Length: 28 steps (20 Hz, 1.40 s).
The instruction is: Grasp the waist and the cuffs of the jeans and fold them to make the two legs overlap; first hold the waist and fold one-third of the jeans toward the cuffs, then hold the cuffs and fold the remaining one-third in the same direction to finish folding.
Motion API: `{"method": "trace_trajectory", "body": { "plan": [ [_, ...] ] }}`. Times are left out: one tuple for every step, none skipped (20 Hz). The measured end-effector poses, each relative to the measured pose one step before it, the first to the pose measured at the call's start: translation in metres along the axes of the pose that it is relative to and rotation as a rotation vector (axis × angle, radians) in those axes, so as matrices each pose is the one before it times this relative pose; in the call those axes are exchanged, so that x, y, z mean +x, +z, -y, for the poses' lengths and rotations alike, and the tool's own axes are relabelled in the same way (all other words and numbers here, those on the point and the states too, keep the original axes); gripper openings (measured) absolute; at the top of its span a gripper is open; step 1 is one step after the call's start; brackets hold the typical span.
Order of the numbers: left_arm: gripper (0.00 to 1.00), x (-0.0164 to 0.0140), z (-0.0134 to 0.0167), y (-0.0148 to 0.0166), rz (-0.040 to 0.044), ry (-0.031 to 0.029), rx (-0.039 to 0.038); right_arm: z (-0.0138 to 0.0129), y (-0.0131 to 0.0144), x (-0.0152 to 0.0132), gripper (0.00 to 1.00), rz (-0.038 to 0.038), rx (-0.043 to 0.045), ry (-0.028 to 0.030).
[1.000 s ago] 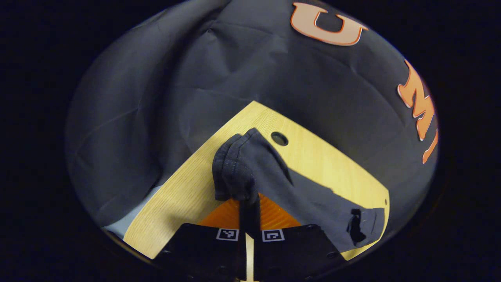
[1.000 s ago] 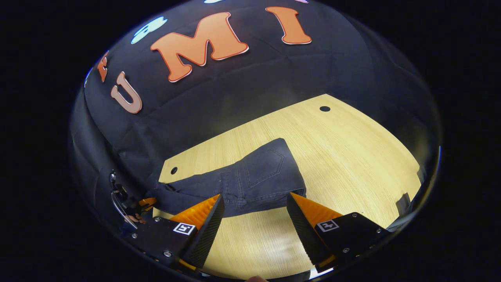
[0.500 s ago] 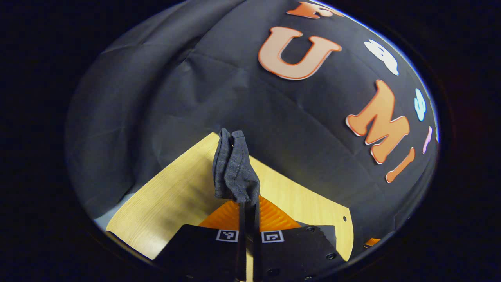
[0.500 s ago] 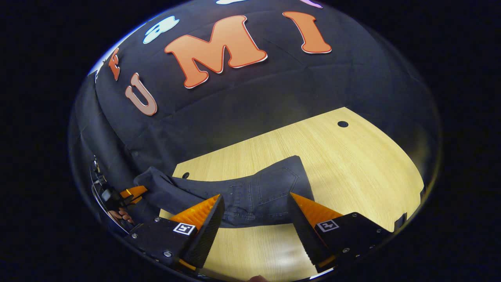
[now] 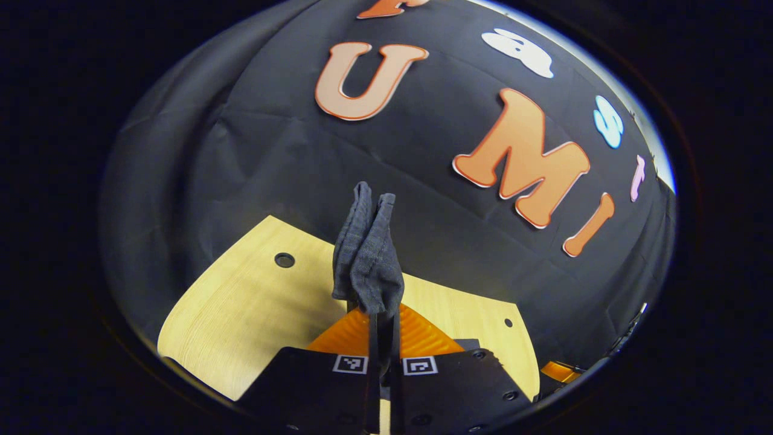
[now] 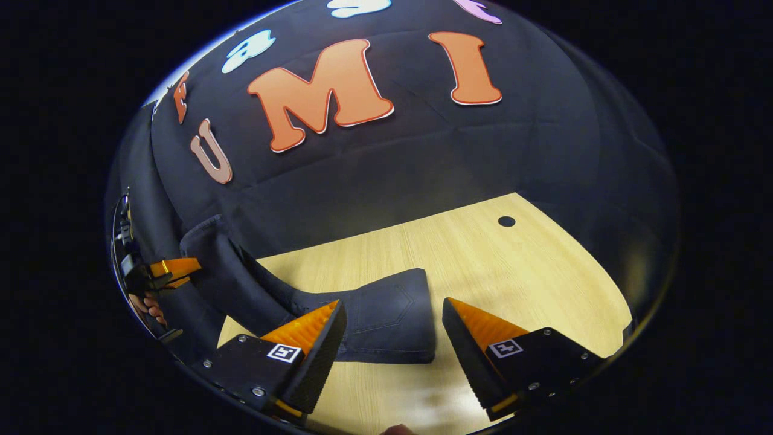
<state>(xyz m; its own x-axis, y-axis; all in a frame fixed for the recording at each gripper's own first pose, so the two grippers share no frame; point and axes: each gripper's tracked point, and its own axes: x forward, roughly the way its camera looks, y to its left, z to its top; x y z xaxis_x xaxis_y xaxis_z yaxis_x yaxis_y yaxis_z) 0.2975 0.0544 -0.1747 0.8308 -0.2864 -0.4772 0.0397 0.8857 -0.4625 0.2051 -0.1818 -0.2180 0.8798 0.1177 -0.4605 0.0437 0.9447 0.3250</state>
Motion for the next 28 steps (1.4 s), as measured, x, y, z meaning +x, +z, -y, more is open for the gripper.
{"method": "trace_trajectory", "body": {
  "plan": [
    [0.07, 0.00081, 0.01602, -0.00414, -0.00868, -0.00495, 0.01708, 0.00502, -0.00017, 0.00147, 0.97, -0.00126, -0.00308, 0.00211],
    [0.07, 0.00064, 0.01518, -0.00281, -0.00696, -0.00749, 0.01545, 0.00376, 0.00095, 0.00079, 0.97, -0.00215, -0.00311, 0.00595],
    [0.07, 0.00122, 0.01491, -0.00343, -0.00912, -0.00578, 0.01211, 0.00639, 0.00023, 0.00059, 0.97, -0.00276, -0.00271, 0.00111],
    [0.06, 0.00321, 0.01396, -0.00374, -0.00982, -0.00797, 0.01205, 0.00402, 0.00115, -0.00003, 0.97, -0.00194, -0.00025, 0.00685],
    [0.07, 0.00404, 0.01447, -0.00674, -0.01019, -0.0016, 0.01728, 0.00377, 0.00056, 0.00161, 0.97, -0.00279, 0.00079, 0.00473],
    [0.07, 0.00304, 0.01319, -0.00476, -0.00662, -0.00612, 0.01432, 0.00425, 0.00048, 0.00158, 0.97, -0.00345, 0.00128, 0.00419],
    [0.06, 0.00422, 0.0131, -0.00553, -0.01156, -0.00383, 0.01752, 0.00503, 0.00093, 0.00038, 0.97, -0.00169, 0.0, 0.00652],
    [0.07, 0.00414, 0.01276, -0.0055, -0.00716, -0.00422, 0.01112, 0.0054, 0.00073, -0.00001, 0.97, -0.00321, 0.00042, 0.00177],
    [0.07, 0.00532, 0.01177, -0.00593, -0.00966, -0.00616, 0.01435, 0.00348, 0.00125, 0.00133, 0.97, -0.00162, 0.00073, 0.00847],
    [0.07, 0.00699, 0.0133, -0.0077, -0.01324, -0.0211, 0.01099, 0.00497, 0.00077, 0.00187, 0.97, -0.0059, -0.00065, 0.00077],
    [0.07, 0.00751, 0.01397, -0.00898, -0.01806, -0.02098, 0.00772, 0.00528, -0.00154, 0.00162, 0.97, -0.01341, -0.00442, 0.00391],
    [0.07, 0.00681, 0.01288, -0.01232, -0.03701, -0.00765, 0.01094, 0.00443, -0.00158, 0.00207, 0.97, -0.01078, -0.00496, 0.0048],
    [0.07, 0.00808, 0.01276, -0.0092, -0.01351, -0.00598, 0.02222, 0.00433, 0.00105, 0.0013, 0.97, -0.00419, -0.00569, 0.00337],
    [0.07, 0.00676, 0.01057, -0.00796, -0.01773, -0.00425, 0.02049, 0.00353, 0.00175, 0.00117, 0.98, 0.00021, -0.00777, 0.0048],
    [0.07, 0.00793, 0.01009, -0.0101, -0.01877, -0.00358, 0.02344, 0.0048, 0.00133, 0.00116, 0.98, 0.00028, -0.00935, 0.00049],
    [0.07, 0.00727, 0.00895, -0.0106, -0.02034, -0.00077, 0.021, 0.004, 0.00167, 0.00073, 0.97, -0.00061, -0.00882, 0.00308],
    [0.07, 0.00766, 0.00918, -0.01097, -0.02209, -0.0052, 0.01547, 0.00495, -0.00021, 0.00094, 0.97, -0.00187, -0.00574, -0.0015],
    [0.07, 0.00691, 0.00894, -0.01084, -0.02501, -0.00616, 0.01515, 0.00306, -0.00005, 0.00023, 0.98, -0.00362, -0.00173, 0.00306],
    [0.07, 0.00708, 0.00543, -0.00985, -0.03229, -0.00166, 0.01174, 0.00409, -0.00127, 0.00138, 0.98, -0.00493, -0.00037, -0.00021],
    [0.07, 0.00798, 0.00662, -0.00967, -0.02404, -0.00067, 0.0238, 0.00283, -0.00098, 0.00087, 0.97, -0.00344, -0.00033, 0.00343],
    [0.07, 0.00914, 0.00556, -0.00913, -0.02843, 0.00402, 0.02886, 0.00129, -0.00083, 0.0008, 0.97, -0.00331, 0.00068, 0.00224],
    [0.07, 0.00676, 0.00575, -0.00825, -0.01597, 0.00529, 0.02383, 0.00153, -0.00032, 0.00081, 0.97, -0.00128, -0.00068, 0.00154],
    [0.07, 0.00501, 0.0057, -0.00802, -0.02092, 0.00328, 0.01935, 0.00059, -0.00025, -0.00007, 0.97, 0.00018, -0.00076, 0.0022],
    [0.07, 0.00334, 0.00274, -0.00796, -0.02163, 0.00681, 0.0143, 0.00224, 0.00101, -0.0008, 0.97, 0.00175, -0.00022, -0.00212],
    [0.07, 0.00394, 0.00394, -0.00903, -0.02989, -0.00112, 0.00873, -0.00007, 0.00084, -0.00077, 0.98, 0.00404, -0.00121, 0.00237],
    [0.08, 0.00168, 0.00269, -0.00773, -0.02427, -0.00083, 0.01031, 0.00017, 0.00148, -0.00055, 0.98, 0.00545, -0.00061, -0.00136],
    [0.08, 0.00241, 0.00451, -0.00739, -0.01317, -0.02371, -0.00129, -0.00123, 0.00101, 0.00076, 0.98, 0.00488, -0.00102, 0.00375],
    [0.15, -0.00139, 0.00906, -0.00364, -0.00044, -0.03062, -0.00846, -0.00114, 0.00022, 0.00023, 0.97, 0.00384, -0.0033, -0.00124]
  ]
}}
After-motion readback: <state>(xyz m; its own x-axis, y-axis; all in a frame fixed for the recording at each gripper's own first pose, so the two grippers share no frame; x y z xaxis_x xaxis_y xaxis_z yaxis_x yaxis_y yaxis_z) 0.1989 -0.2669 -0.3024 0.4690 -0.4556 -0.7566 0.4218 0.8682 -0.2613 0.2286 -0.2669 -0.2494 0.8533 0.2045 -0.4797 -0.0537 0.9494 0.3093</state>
